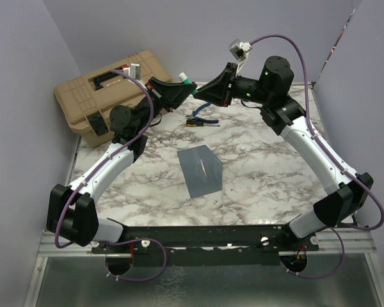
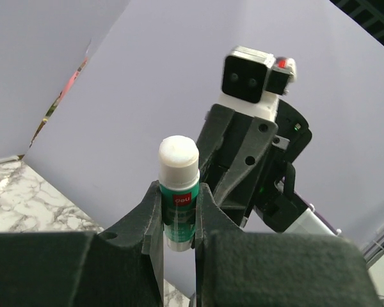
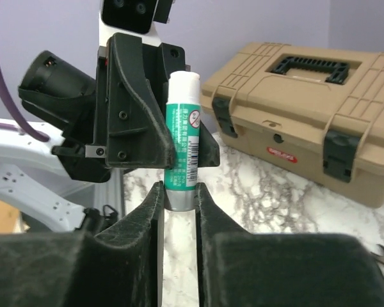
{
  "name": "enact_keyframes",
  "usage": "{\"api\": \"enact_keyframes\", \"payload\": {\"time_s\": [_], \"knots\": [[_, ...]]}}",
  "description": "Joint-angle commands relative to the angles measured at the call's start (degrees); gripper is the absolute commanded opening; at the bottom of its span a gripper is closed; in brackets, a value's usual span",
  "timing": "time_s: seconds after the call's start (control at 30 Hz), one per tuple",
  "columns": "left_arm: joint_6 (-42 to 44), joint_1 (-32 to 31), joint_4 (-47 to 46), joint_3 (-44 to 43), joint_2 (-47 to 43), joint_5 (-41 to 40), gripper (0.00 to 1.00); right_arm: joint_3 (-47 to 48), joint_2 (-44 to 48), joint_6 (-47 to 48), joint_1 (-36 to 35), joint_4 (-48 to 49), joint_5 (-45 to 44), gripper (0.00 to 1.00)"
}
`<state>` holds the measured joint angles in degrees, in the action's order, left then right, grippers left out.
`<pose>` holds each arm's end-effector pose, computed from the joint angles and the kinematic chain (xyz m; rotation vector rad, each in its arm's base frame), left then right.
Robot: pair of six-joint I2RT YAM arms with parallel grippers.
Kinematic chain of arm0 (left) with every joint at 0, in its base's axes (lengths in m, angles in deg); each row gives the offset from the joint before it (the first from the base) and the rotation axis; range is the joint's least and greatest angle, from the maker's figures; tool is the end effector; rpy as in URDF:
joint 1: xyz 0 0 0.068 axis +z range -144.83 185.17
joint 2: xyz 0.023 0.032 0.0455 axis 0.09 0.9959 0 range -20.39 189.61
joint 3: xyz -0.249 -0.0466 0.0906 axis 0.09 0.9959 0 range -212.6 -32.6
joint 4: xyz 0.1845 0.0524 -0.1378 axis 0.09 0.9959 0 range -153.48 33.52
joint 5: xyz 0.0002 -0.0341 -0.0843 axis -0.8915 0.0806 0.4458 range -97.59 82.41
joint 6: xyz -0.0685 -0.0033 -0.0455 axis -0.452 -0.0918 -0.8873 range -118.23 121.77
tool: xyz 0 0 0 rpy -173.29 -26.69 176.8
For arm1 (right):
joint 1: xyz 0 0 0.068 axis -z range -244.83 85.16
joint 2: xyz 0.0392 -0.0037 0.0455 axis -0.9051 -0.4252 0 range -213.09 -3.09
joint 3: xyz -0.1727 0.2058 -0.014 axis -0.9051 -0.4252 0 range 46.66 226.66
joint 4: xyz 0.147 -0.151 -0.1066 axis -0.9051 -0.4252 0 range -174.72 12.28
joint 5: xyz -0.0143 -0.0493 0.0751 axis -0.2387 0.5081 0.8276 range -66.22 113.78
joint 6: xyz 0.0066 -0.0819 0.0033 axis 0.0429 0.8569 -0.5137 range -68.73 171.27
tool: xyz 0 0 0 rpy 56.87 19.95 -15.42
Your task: Place the letter into the envelope and seal it
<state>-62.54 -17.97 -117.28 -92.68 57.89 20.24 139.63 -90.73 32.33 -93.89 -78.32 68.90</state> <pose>0.2669 -0.1504 0.4371 0.1046 1.1623 -1.6018 0.2767 0.2118 0.4637 -0.8080 1.4372 1.2343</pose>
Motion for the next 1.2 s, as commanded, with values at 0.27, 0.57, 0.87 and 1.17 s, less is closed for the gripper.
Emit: {"api": "enact_keyframes", "payload": {"time_s": [0.27,0.57,0.87,1.17], "knots": [[2.61,-0.08,-14.13,0.37,-2.77,9.43,0.0,2.28,-2.54,-16.22,-0.13,9.11,23.13,0.0],[-1.0,-0.09,-20.62,-2.07,-1.29,13.9,0.0,-1.41,-5.4,-43.94,0.31,39.49,32.4,0.0],[-6.83,-0.11,-20.42,0.0,0.06,5.12,0.0,-2.69,4.7,-1.39,0.49,4.39,4.9,0.73],[-19.53,-0.16,-9.49,-2.8,3.72,-6.01,0.0,-14.01,11.61,14.49,-0.82,17.64,-13.63,0.81]]}}
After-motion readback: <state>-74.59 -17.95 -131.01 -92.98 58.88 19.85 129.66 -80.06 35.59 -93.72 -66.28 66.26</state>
